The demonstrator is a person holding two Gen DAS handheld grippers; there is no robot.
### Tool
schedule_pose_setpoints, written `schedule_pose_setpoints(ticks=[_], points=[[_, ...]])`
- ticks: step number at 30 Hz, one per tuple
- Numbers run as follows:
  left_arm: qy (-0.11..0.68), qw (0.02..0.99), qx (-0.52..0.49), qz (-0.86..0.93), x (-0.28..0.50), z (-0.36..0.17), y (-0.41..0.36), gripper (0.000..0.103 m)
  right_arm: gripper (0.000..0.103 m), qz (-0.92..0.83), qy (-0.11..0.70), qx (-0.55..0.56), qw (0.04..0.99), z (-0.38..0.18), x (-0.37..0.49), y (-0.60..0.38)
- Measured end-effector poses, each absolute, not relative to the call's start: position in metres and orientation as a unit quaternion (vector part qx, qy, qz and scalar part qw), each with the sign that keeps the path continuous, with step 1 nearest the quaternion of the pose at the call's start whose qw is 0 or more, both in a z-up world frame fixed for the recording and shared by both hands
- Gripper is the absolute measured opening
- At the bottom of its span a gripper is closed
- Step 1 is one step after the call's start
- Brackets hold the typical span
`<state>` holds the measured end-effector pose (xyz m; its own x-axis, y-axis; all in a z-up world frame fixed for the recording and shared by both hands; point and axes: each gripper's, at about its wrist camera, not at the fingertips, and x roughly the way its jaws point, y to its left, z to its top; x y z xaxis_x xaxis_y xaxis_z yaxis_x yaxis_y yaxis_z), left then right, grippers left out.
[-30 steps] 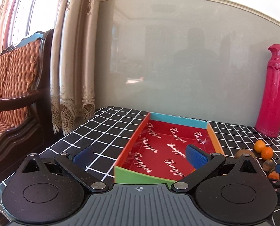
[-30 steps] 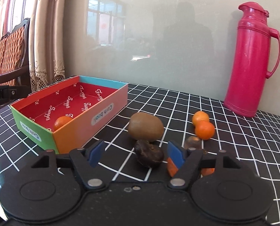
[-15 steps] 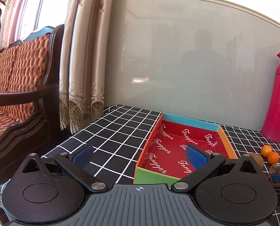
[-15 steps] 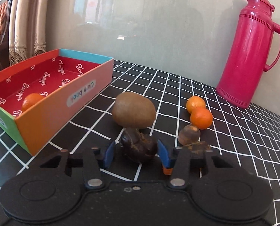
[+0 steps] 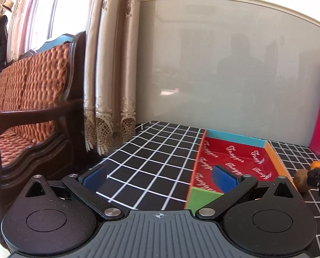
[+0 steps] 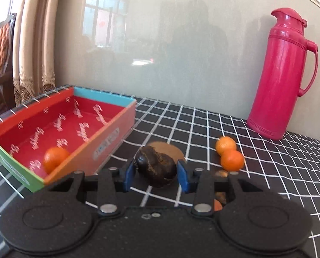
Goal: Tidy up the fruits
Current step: 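Carry the date with the right gripper into the box and release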
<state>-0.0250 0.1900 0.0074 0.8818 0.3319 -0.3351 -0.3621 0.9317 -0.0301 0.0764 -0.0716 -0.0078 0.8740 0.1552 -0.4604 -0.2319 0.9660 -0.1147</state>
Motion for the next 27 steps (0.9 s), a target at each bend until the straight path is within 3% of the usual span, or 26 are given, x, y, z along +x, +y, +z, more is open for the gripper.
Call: schedule_pose_setpoints(ticks=[18,22,27], points=[[0.186,0.954,-0.048,0.230,-0.043,-0.002,0.240,0.103,0.041,0.216,0.220,-0.085,0.947,-0.010,0.073,0.043],[0.187,0.954,-0.053,0.228,-0.041,-0.002,0.240,0.103,0.058,0.214,0.204,-0.079,0.952,-0.007,0.066,0.040],[0.181,0.959,-0.050,0.212,-0.037,0.001,0.227,0.103,0.060,0.199,0.208,-0.079,0.954,-0.007,0.065,0.026]])
